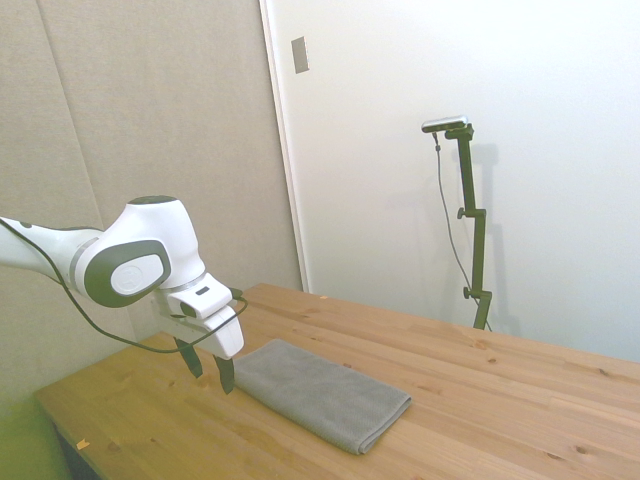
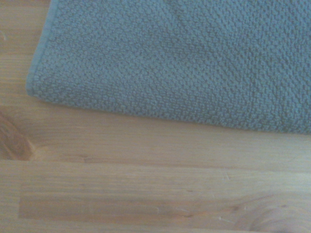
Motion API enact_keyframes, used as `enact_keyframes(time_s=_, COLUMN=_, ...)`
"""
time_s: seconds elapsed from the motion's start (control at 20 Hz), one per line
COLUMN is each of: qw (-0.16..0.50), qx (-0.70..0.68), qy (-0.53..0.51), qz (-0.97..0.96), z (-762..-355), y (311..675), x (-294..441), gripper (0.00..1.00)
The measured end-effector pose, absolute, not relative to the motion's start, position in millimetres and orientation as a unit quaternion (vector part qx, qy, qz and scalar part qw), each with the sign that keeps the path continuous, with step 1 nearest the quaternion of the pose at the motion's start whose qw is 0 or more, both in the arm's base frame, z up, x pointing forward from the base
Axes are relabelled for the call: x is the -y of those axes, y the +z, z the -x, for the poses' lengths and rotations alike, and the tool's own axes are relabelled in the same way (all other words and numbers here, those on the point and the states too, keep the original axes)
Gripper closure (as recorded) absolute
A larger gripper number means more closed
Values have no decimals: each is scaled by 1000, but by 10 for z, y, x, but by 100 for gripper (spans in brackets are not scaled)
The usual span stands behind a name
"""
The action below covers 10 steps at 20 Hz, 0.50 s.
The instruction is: Fold the towel
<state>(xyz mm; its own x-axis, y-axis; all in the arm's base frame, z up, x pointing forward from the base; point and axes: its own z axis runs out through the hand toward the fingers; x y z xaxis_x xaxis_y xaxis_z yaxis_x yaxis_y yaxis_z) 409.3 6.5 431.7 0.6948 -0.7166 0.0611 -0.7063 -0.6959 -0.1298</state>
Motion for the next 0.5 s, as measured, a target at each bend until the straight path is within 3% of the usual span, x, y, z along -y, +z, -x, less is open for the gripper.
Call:
enact_keyframes(time_s=0.2, qw=33, qx=-393, qy=-71, qz=916, z=-4208, y=4330, x=-89, gripper=0)
enact_keyframes(time_s=0.5, qw=-20, qx=-368, qy=-72, qz=927, z=-5003, y=4275, x=-758, gripper=0)
